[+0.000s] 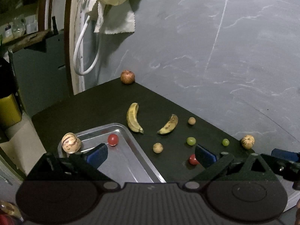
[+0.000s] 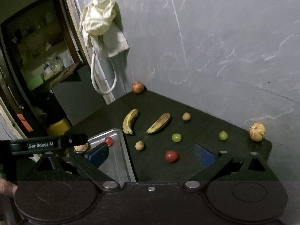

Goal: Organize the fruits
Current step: 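Move the left tool toward the yellow banana while the right tool moves toward the green grape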

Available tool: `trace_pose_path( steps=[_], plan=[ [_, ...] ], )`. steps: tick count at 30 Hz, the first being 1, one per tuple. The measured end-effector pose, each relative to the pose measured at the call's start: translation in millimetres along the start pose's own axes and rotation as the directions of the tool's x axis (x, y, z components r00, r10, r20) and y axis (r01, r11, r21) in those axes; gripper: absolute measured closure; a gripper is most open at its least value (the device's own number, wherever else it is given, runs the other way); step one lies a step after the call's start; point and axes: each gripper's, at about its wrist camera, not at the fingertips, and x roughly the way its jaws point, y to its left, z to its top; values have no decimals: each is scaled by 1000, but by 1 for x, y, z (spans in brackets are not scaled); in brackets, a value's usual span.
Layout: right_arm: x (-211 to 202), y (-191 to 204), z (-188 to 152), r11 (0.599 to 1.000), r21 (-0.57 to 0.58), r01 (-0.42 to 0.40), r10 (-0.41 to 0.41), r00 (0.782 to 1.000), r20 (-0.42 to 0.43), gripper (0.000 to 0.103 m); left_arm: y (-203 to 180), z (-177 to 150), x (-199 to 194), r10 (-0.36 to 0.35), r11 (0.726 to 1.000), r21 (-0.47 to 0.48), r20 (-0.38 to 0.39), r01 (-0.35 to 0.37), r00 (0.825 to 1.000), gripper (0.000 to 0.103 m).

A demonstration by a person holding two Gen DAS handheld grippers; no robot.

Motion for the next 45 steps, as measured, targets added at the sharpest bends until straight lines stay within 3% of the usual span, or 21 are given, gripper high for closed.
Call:
trace_pose_path(
  steps=[10, 18, 33, 45],
  plan=[
    [-20, -10, -3, 999, 33, -34, 32, 998, 54, 5, -1, 11, -23, 55, 998, 19, 46, -56, 997, 1],
    [1, -3, -3, 998, 53, -15, 14, 1000, 20, 5, 11, 28, 7, 48, 998, 42, 21, -49, 999, 1],
    [117, 18, 5, 985, 88, 150, -139, 982, -125, 5, 53, 65, 151, -67, 993, 85, -117, 77, 991, 1],
    [183, 16, 15, 966, 87, 245, -230, 961, -155, 6, 57, 80, 249, -100, 985, 118, -182, 123, 978, 7]
  ],
)
